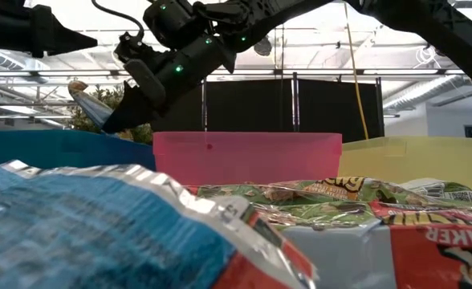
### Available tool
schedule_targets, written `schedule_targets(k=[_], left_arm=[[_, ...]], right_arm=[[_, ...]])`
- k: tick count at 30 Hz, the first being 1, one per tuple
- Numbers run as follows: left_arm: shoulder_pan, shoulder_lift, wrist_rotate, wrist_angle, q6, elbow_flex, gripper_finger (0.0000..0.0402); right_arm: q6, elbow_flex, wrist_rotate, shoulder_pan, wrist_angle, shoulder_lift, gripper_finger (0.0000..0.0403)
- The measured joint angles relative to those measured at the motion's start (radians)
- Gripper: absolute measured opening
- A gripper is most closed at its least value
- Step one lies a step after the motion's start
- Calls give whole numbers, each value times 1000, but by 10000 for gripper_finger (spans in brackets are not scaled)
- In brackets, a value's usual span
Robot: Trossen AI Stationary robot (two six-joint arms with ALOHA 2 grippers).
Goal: Pick and place Granola Bars by type
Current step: Put the yellow granola bar into the blue bin
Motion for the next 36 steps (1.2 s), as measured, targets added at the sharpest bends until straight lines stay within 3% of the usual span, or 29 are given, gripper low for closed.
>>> schedule_targets(k=[5, 14, 19, 23, 27, 32, 36], left_arm=[[-4, 0, 0, 0, 0, 0, 44], [-4, 0, 0, -1, 6, 0, 44], [-4, 0, 0, -33, -27, 0, 44], [-4, 1, 0, -98, -50, -1, 44], [-4, 2, 2, -145, -72, -1, 44], [-4, 2, 14, -184, -142, -1, 44], [-4, 2, 67, -248, -199, -1, 44]], right_arm=[[10, -1, -1, 1, -1, 0, 61], [44, -2, 1, 0, 8, 0, 140], [48, -6, -2, 2, -57, -44, 152], [35, -5, -51, 24, -237, -205, 137], [35, -62, -17, 90, -343, -395, 91], [91, -263, 181, 213, -337, -649, 11], [173, -490, 367, 322, -246, -860, 10]])
